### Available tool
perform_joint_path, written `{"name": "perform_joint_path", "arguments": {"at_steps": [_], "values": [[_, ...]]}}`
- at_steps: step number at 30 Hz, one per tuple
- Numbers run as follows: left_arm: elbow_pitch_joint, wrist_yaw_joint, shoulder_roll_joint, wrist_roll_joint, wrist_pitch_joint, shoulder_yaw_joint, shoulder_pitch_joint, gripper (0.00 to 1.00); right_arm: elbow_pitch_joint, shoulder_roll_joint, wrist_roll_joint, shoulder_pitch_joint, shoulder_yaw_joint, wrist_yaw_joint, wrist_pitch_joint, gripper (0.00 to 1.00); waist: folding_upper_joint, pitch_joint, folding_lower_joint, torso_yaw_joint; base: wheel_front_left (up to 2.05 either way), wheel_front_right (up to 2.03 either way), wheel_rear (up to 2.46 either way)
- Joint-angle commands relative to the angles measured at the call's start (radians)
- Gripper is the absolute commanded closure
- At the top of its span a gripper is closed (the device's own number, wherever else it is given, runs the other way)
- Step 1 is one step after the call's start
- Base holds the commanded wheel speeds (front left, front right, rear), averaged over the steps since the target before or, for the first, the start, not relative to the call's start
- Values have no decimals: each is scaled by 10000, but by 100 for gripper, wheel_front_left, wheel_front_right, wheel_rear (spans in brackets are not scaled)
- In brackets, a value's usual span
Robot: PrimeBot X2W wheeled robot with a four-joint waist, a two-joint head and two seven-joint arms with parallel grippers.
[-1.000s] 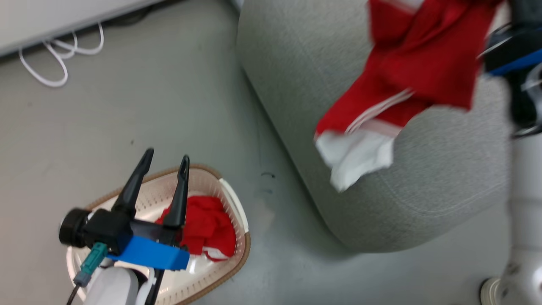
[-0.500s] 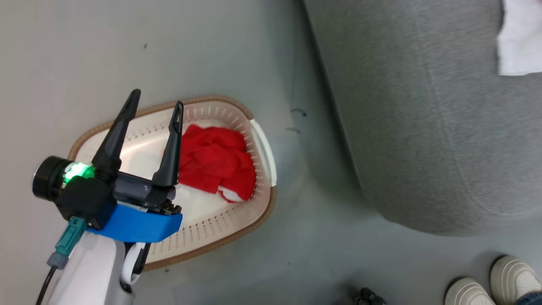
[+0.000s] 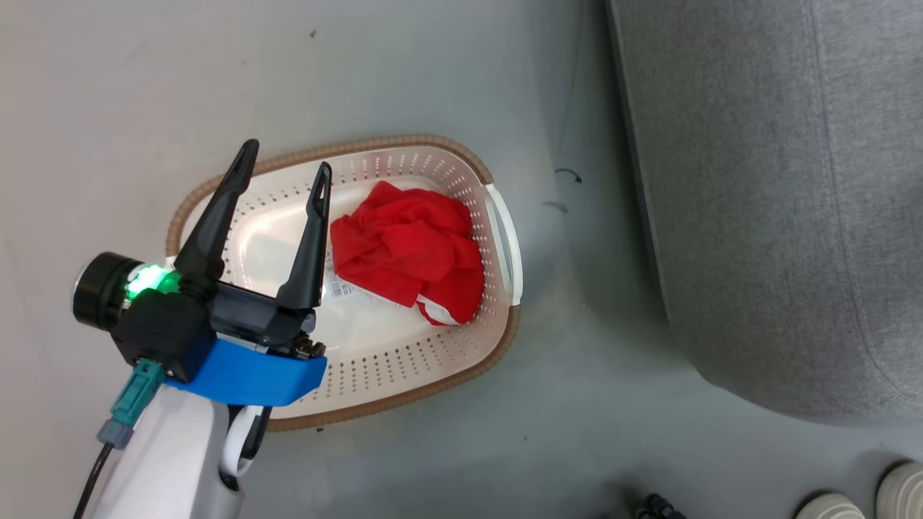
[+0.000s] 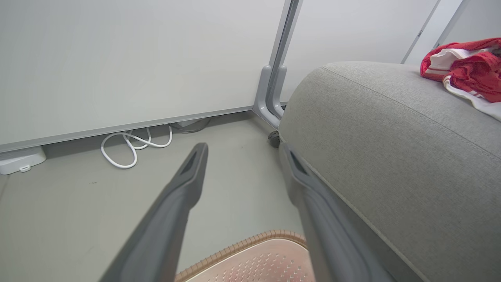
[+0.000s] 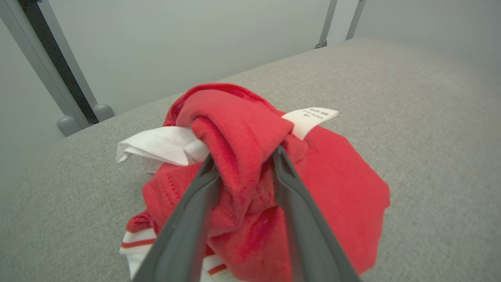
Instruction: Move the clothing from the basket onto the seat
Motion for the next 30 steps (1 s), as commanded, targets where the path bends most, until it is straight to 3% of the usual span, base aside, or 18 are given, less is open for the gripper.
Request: {"name": "perform_joint_path", "arguments": {"at_steps": [1, 9, 16, 22, 30], "values": [[53, 18, -73, -50, -45, 26, 99, 0, 170, -31, -155, 170, 48, 5, -106, 0, 0, -346, -2, 43, 0, 0, 0], [490, -38, -552, -303, -47, 79, 464, 0, 524, -32, -278, 1156, 1152, 3, -239, 0, 0, -1804, -2, 157, 0, 0, 0], [1148, -81, -1061, -507, -40, 236, 793, 0, 60, 282, -206, 2711, 1907, 3, -508, 0, 0, -3196, -2, 528, 0, 0, 0], [1902, -106, -1382, -696, -39, 420, 1152, 0, -1224, 707, 39, 4470, 2737, 5, -550, 0, 0, -4404, -2, 839, 0, 0, 0], [2444, -103, -1647, -802, -39, 1064, 1856, 0, -3533, 1801, 319, 6848, 4111, 5, -487, 0, 0, -5692, -2, 895, 0, 0, 0]]}}
